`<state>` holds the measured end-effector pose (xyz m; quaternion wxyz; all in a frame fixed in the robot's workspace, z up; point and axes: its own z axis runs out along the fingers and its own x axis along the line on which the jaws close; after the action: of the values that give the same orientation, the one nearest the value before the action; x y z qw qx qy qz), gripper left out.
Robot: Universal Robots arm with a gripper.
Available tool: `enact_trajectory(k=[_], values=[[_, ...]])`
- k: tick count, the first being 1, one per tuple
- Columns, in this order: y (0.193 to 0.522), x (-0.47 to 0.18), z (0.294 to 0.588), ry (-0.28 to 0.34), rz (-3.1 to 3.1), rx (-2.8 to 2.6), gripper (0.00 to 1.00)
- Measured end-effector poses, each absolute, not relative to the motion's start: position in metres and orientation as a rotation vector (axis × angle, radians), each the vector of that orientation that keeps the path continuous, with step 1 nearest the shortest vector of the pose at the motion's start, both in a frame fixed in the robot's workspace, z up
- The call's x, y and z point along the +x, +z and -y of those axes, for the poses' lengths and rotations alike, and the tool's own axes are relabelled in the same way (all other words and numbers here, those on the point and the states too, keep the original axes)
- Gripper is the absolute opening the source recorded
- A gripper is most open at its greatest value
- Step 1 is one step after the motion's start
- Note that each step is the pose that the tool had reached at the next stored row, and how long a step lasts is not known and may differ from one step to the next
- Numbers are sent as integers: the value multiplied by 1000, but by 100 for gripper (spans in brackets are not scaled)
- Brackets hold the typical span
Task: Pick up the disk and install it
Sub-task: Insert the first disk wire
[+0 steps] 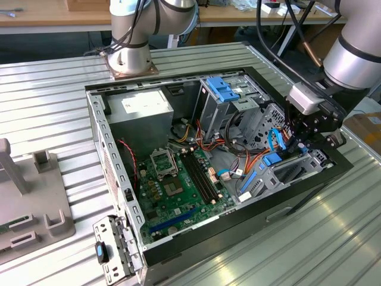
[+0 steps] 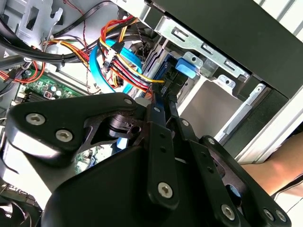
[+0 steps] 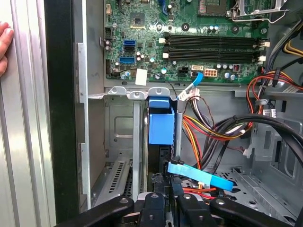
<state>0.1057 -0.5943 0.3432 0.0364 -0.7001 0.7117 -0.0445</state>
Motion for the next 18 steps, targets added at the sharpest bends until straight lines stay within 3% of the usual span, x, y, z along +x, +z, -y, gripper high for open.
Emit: enact_trajectory(k=[18], values=[[346, 106, 593, -136, -2186, -2149, 17]])
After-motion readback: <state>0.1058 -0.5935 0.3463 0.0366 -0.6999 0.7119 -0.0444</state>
